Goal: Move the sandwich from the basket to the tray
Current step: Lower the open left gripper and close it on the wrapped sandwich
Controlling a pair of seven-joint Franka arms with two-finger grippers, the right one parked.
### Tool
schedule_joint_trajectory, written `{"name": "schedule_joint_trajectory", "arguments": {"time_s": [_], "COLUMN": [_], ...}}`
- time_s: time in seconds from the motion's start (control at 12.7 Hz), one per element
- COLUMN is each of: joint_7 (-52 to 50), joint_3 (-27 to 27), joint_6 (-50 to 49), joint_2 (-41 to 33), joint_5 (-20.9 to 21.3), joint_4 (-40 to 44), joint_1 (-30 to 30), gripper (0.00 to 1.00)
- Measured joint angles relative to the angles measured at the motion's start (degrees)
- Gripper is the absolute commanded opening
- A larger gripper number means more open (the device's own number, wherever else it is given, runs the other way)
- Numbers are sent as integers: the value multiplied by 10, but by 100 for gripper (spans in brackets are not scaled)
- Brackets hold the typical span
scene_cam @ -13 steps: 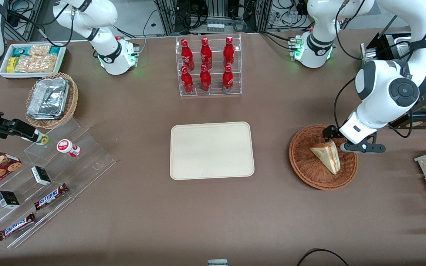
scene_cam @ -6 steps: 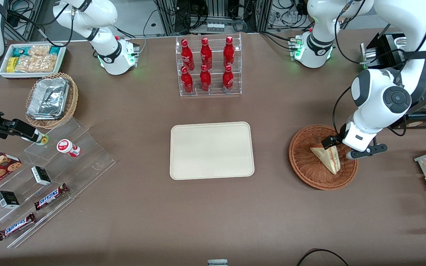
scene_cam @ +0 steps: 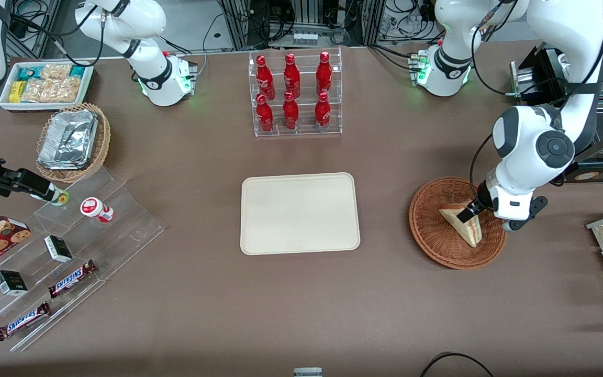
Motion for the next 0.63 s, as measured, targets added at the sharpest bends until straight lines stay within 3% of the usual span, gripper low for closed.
{"name": "schedule_joint_trajectory", "arguments": {"time_s": [0.63], "joint_7": [-8], "joint_3": [3], "joint_6": [23], "joint_2": [46], "joint_5": [0], "joint_4": [0], "joint_1": [2], "gripper": [100]}}
